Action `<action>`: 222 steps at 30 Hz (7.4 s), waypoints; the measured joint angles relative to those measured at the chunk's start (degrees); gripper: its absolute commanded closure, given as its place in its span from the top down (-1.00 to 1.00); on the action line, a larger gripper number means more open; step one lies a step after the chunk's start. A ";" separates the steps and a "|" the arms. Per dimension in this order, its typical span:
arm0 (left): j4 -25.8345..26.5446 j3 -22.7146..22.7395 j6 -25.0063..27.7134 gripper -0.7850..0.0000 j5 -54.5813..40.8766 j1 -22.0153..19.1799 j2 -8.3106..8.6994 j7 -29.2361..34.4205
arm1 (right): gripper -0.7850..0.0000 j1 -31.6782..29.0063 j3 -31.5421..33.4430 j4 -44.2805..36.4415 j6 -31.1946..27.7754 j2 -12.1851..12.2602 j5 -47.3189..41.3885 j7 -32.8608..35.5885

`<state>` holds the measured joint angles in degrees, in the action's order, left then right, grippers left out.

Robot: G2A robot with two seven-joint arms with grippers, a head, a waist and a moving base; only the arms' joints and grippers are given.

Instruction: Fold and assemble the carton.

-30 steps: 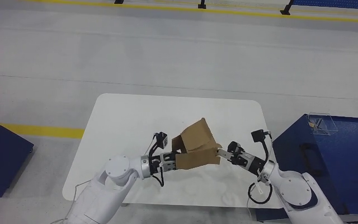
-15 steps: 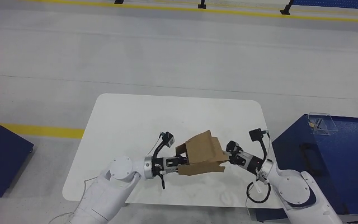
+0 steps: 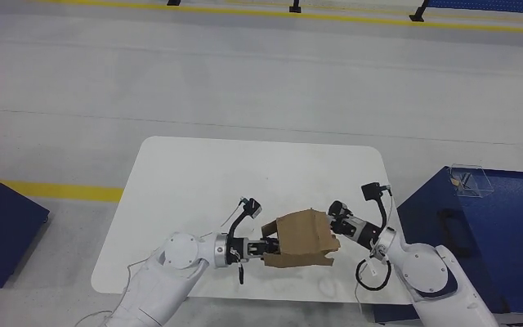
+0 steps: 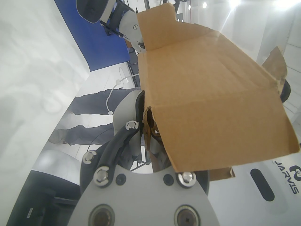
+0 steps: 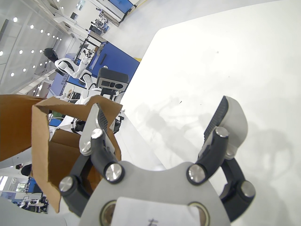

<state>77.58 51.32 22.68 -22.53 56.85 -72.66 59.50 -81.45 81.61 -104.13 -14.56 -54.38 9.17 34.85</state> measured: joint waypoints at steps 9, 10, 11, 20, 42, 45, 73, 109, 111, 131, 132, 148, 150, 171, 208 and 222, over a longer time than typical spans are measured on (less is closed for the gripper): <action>-0.08 0.47 -0.74 -1.00 -0.46 -0.10 0.01 -0.32 | 1.00 0.31 0.75 0.19 -0.28 -0.12 -0.61 -0.23; -0.08 0.74 -0.71 -1.00 -0.57 -0.05 0.06 -0.45 | 1.00 0.02 1.45 0.13 -0.45 -0.06 -1.11 -0.21; -0.08 1.07 -0.77 -1.00 -0.60 0.10 0.14 -0.72 | 1.00 -0.39 2.45 -0.03 -0.65 0.02 -1.71 -0.19; 0.72 1.77 -2.09 -1.00 1.34 0.62 0.35 -2.97 | 1.00 -5.79 8.45 -4.64 -4.92 0.34 -5.58 -1.10; 5.22 2.69 -0.38 -1.00 8.63 4.24 1.03 -8.50 | 1.00 -4.48 2.04 -4.39 -3.84 -0.34 -1.27 0.80; 5.33 2.87 -2.77 -1.00 6.52 4.52 1.04 -8.09 | 1.00 -4.59 2.36 -4.25 -3.75 -0.35 -1.46 0.67; 3.52 2.14 -7.60 -1.00 1.09 3.56 0.54 -6.63 | 1.00 -7.94 5.23 -5.56 -5.22 -1.33 6.75 -14.30; 3.47 2.28 -7.22 -1.00 -0.58 4.42 0.17 -6.82 | 1.00 -7.18 5.22 -5.46 -1.25 -2.07 13.32 -14.62; 3.78 2.27 -7.20 -1.00 -0.41 4.58 0.20 -6.60 | 1.00 -7.28 4.86 -5.53 0.55 -2.23 16.13 -16.62; 2.46 2.20 -8.42 -1.00 -1.55 3.87 -0.19 -7.78 | 1.00 -6.70 1.46 -5.68 1.90 -3.03 19.62 -14.45; 2.39 2.11 -8.55 -1.00 -1.56 3.82 -0.22 -7.76 | 1.00 -6.65 1.71 -5.62 1.98 -3.04 19.46 -14.44; 1.72 2.56 -11.19 -1.00 -5.64 4.05 -0.37 -5.48 | 1.00 -6.92 1.66 -5.30 0.47 -3.31 16.57 -10.85; 1.47 2.51 -11.24 -1.00 -5.61 3.90 -0.41 -5.41 | 1.00 -6.85 1.94 -5.31 0.12 -3.39 15.56 -11.51; -0.19 1.91 -12.89 -1.00 -5.98 2.84 -1.08 -7.44 | 1.00 -7.65 2.71 -5.91 -4.61 -3.42 12.70 -8.01; 0.24 2.93 -11.53 -1.00 -5.78 3.58 -1.39 -7.37 | 1.00 -7.78 2.97 -2.96 -6.79 -3.71 15.90 -7.91; -0.17 3.40 -11.35 -1.00 -5.36 3.30 -1.49 -7.76 | 1.00 -6.38 2.40 -3.41 -4.80 -3.93 15.60 -7.79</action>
<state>77.41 54.72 11.32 -27.89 60.15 -74.15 51.74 -87.83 84.01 -107.54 -19.36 -58.31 24.77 27.06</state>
